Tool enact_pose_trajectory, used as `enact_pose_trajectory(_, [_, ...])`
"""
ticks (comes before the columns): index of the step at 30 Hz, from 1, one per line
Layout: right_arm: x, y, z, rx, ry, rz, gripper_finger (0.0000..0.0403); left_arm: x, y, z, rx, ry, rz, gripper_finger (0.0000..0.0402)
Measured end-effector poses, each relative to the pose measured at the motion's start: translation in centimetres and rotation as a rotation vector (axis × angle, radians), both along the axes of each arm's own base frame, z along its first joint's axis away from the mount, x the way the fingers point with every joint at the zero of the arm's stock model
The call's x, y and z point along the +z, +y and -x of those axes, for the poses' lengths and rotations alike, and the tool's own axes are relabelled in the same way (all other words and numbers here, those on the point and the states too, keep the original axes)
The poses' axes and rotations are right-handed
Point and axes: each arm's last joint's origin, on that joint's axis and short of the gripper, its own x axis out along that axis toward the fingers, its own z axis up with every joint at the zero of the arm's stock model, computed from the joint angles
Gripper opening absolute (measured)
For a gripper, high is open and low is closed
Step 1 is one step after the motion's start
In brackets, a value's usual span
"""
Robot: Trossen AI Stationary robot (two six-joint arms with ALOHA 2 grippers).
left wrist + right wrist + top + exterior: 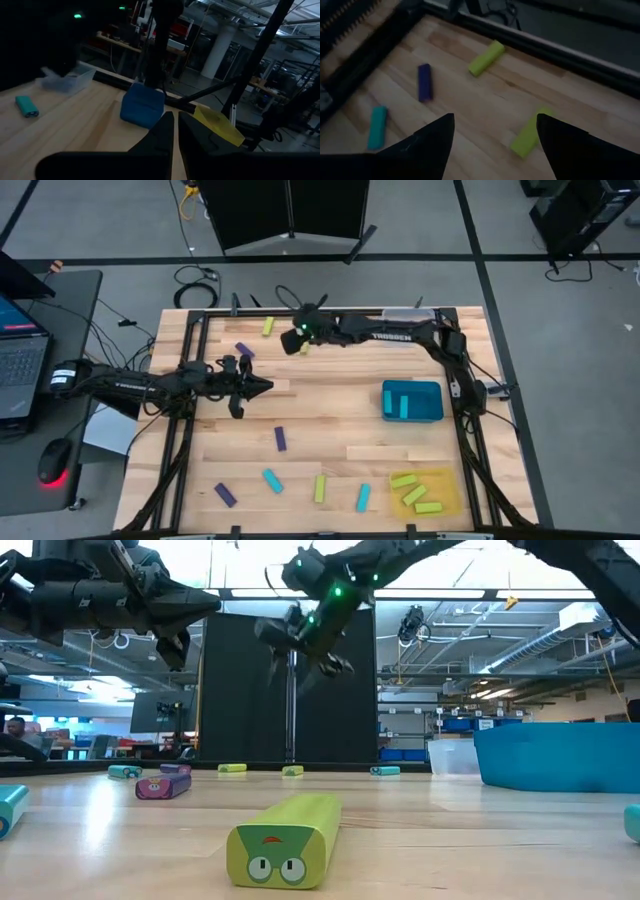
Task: Sort blocks
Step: Put the light blue block into the blue bin
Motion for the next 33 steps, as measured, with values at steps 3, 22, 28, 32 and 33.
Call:
enact_pose_trajectory(3, [-1.2,-1.2,-0.1,-0.010,0.015,-0.031,0.0308,0.1,0.0,0.0,0.000,-0.006,-0.002,0.0035])
enact_pose_trajectory(22, [-7.2,-4.2,-3.4,-0.111,0.385,-0.137,0.0337,0.1,0.0,0.0,-0.014,-0.012,-0.017,0.0035])
enact_pose_trajectory(28, [-7.4,-4.8,-3.0,-0.145,0.357,-0.176,0.0337,0.1,-0.1,0.0,-0.015,-0.012,-0.021,0.0035])
enact_pose_trajectory(32, [-7.4,-4.7,-3.4,-0.160,0.314,-0.176,0.0337,0.1,-0.1,0.0,-0.017,-0.015,-0.022,0.0035])
enact_pose_trajectory(33, [-7.4,-4.6,-3.4,-0.167,0.317,-0.182,0.0337,0.1,-0.1,0.0,-0.017,-0.015,-0.022,0.0035])
